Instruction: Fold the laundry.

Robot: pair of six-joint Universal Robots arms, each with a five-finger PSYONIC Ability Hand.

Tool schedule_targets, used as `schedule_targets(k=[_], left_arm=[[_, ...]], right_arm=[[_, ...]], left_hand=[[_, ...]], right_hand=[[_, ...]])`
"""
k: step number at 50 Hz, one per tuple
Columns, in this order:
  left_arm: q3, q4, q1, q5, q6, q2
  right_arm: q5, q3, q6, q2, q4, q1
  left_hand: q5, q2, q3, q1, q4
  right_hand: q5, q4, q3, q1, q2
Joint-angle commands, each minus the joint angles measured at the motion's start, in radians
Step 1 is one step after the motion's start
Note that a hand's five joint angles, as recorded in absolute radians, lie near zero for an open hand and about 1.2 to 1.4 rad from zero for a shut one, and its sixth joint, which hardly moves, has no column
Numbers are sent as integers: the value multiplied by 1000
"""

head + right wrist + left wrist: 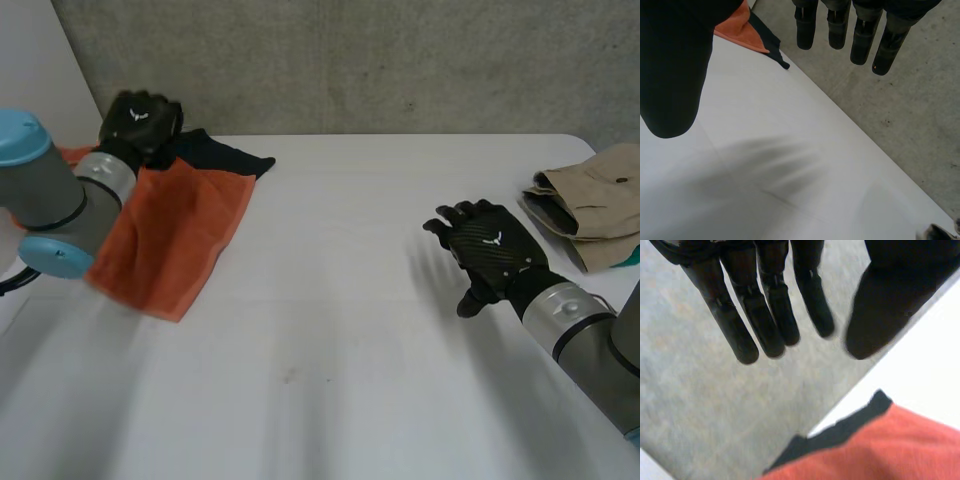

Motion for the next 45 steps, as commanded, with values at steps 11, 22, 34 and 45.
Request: schedule_targets(k=[11,22,34,45], left_arm=[[177,-120,166,140,467,-301],[265,-136,180,166,470,-379],[294,-103,126,57,468,-392],[-109,-30,-126,-68,78,90]], right_arm=[[-1,-3,0,2,-3,-8],[2,-13,0,24,-8,-7],[2,-14,-1,27,-9,-8],[18,-19,2,22,-9,-22]], left_hand=[[-663,-703,-697,-677,-706],[-473,-513,-507,-486,-516],[314,274,280,301,271],[314,274,280,301,271]], right_hand=[[-68,-65,-43,-30,-49],[-68,-65,-43,-30,-49],[-68,-65,-43,-30,-49],[-68,-65,-43,-30,-49]])
